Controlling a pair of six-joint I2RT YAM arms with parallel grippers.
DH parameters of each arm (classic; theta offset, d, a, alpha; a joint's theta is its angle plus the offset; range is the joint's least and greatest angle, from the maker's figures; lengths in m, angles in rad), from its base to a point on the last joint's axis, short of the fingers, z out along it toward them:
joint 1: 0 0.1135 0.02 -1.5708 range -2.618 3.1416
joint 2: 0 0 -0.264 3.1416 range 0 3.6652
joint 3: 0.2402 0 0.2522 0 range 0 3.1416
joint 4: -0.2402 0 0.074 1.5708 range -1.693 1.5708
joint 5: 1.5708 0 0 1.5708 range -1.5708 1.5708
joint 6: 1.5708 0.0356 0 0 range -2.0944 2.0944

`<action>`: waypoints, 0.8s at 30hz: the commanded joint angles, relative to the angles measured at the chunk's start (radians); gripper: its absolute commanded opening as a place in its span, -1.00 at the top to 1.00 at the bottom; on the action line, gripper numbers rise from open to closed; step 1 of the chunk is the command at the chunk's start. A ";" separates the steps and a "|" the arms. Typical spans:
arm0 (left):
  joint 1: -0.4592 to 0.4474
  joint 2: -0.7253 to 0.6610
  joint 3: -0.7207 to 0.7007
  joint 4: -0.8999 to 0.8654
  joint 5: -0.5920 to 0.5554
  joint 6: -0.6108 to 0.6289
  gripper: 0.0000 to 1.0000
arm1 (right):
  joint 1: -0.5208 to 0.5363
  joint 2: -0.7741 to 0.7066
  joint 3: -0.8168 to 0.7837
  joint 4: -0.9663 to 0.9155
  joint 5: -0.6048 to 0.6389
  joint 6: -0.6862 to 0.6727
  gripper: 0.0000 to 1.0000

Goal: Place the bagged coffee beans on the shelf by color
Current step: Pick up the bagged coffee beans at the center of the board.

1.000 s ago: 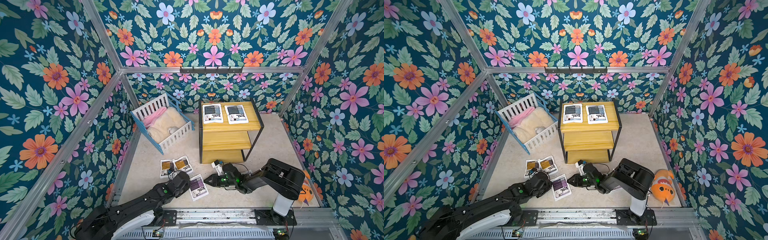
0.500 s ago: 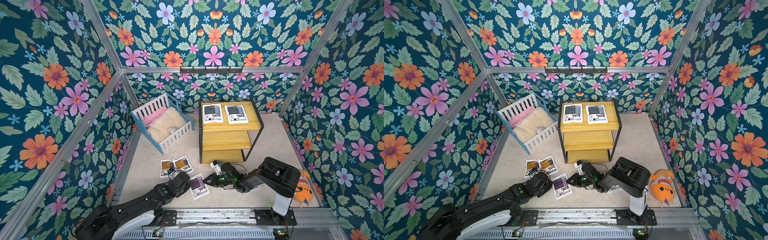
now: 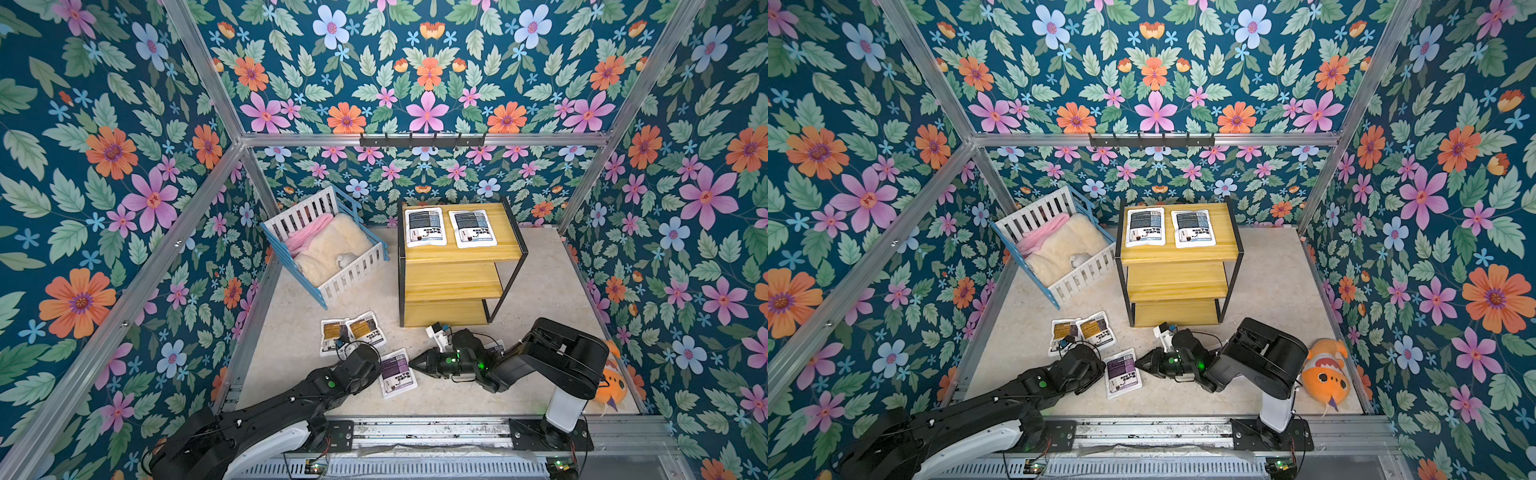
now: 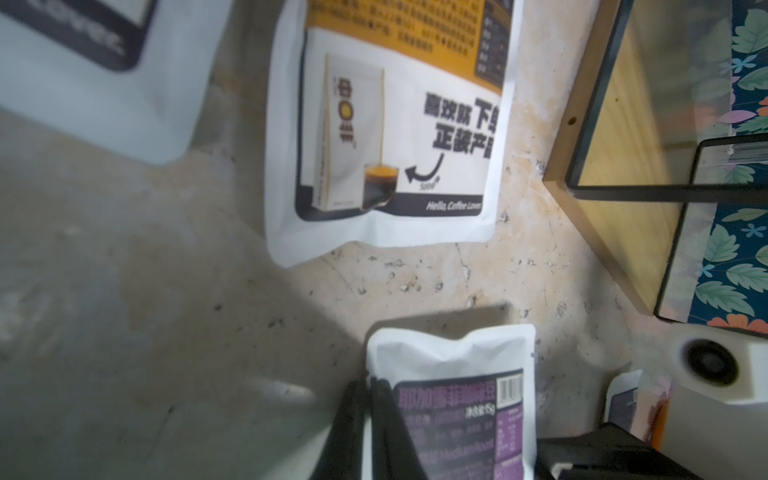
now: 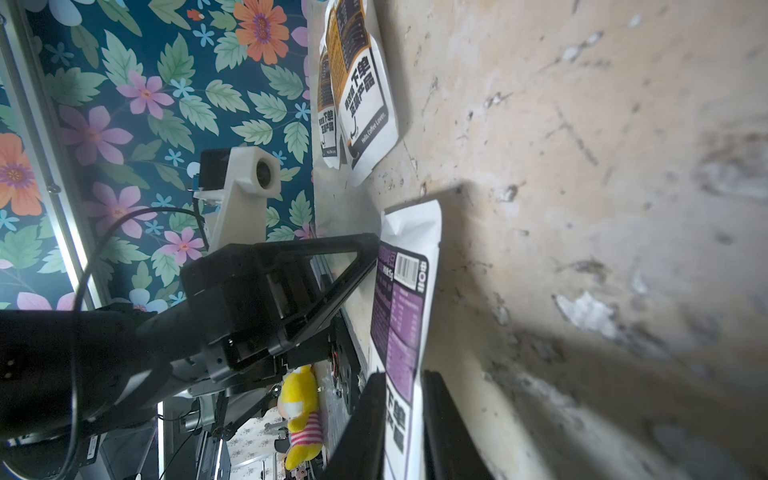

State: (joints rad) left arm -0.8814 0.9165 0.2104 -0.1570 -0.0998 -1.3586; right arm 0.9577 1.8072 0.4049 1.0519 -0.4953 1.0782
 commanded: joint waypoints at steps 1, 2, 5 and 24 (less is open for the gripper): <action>0.001 0.012 -0.016 -0.191 0.015 0.005 0.75 | 0.001 0.016 0.009 0.002 0.019 0.007 0.56; 0.001 0.012 -0.016 -0.190 0.014 0.004 0.75 | 0.001 0.023 0.011 -0.003 0.027 0.013 0.57; 0.001 0.012 -0.019 -0.190 0.014 0.006 0.75 | 0.001 0.042 0.021 -0.018 0.033 0.015 0.56; 0.001 -0.016 -0.012 -0.217 0.007 0.000 0.68 | 0.001 0.045 -0.013 0.108 0.023 0.081 1.00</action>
State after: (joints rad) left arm -0.8814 0.9016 0.2016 -0.1532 -0.0994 -1.3598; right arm 0.9577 1.8786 0.4107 1.0988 -0.4732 1.1294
